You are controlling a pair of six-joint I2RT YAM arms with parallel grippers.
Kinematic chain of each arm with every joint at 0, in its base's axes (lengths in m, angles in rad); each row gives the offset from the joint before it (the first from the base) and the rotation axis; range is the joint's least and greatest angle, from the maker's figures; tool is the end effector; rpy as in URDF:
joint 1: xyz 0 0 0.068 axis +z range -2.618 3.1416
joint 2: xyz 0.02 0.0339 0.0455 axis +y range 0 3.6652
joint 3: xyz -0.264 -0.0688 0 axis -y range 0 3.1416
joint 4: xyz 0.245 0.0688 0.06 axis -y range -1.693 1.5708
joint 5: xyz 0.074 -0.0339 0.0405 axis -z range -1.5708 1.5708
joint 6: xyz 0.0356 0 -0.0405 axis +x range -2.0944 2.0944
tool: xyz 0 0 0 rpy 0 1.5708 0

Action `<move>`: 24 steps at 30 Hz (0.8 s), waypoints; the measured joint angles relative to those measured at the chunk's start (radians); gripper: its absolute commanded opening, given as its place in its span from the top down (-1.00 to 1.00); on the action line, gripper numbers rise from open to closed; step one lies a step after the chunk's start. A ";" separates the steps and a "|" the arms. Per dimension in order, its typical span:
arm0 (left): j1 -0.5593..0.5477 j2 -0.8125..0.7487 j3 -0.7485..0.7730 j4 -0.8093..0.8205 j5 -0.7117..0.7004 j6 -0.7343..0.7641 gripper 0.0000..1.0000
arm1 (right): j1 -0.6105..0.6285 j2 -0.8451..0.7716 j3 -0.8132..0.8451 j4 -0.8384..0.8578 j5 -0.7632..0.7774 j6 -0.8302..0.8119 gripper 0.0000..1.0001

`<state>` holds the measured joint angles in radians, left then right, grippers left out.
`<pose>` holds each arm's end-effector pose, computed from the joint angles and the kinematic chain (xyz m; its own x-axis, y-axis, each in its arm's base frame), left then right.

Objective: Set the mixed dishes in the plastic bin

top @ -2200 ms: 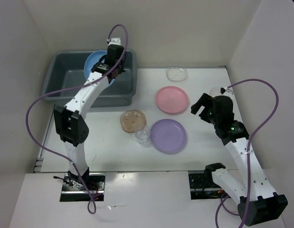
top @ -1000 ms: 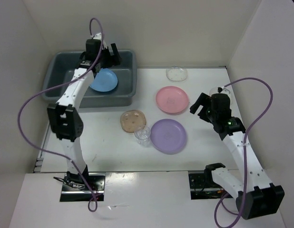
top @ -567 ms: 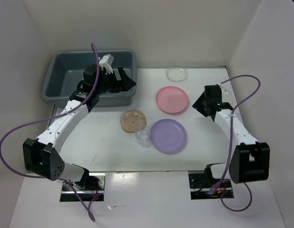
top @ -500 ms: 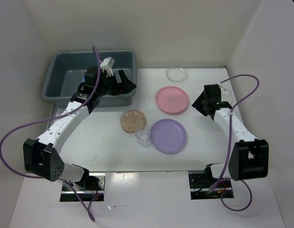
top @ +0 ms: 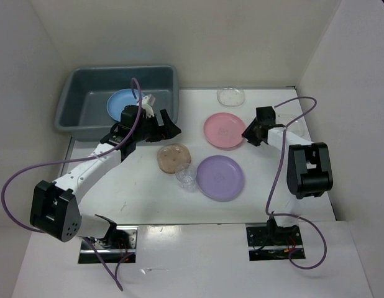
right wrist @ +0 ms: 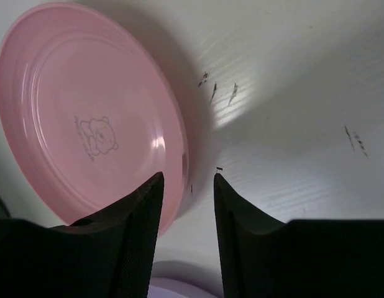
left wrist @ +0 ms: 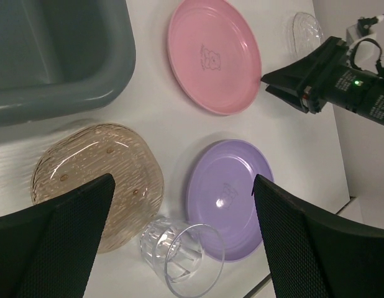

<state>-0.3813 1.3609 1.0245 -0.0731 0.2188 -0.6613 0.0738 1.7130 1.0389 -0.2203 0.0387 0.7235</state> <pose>0.2903 -0.1247 0.3042 -0.6282 -0.3940 -0.6709 0.2056 0.7476 -0.6316 0.3540 0.0248 0.1833 -0.6157 0.6178 -0.4891 0.4777 0.7863 0.3918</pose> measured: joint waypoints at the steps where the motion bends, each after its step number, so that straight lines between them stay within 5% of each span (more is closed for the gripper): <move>1: 0.000 0.000 0.000 0.002 -0.002 0.000 -0.97 | 0.000 0.031 0.013 0.015 -0.010 0.001 0.17; 5: -0.007 0.000 0.000 0.007 -0.007 0.000 -0.97 | 0.000 0.099 0.024 0.042 -0.031 0.003 0.29; 7: -0.015 0.000 0.000 0.011 -0.008 -0.001 -0.97 | 0.005 0.141 0.049 0.056 -0.047 0.010 0.79; 9: -0.017 0.000 0.000 0.017 -0.009 -0.001 -0.94 | 0.007 0.157 0.067 0.061 -0.050 0.007 1.00; 15: -0.020 0.016 0.001 0.049 -0.013 -0.003 -0.94 | 0.025 0.146 0.070 0.064 -0.038 0.011 1.00; 19: -0.039 0.112 0.042 0.106 -0.012 -0.024 -0.94 | 0.054 -0.018 0.052 0.007 -0.012 -0.003 1.00; 24: -0.086 0.329 0.151 0.199 0.042 -0.080 -0.61 | 0.096 -0.253 0.053 0.006 -0.011 -0.008 1.00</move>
<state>-0.4671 1.6901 1.1759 0.1257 0.2607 -0.7418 0.1699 1.4601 1.0916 -0.2138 0.0277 0.7158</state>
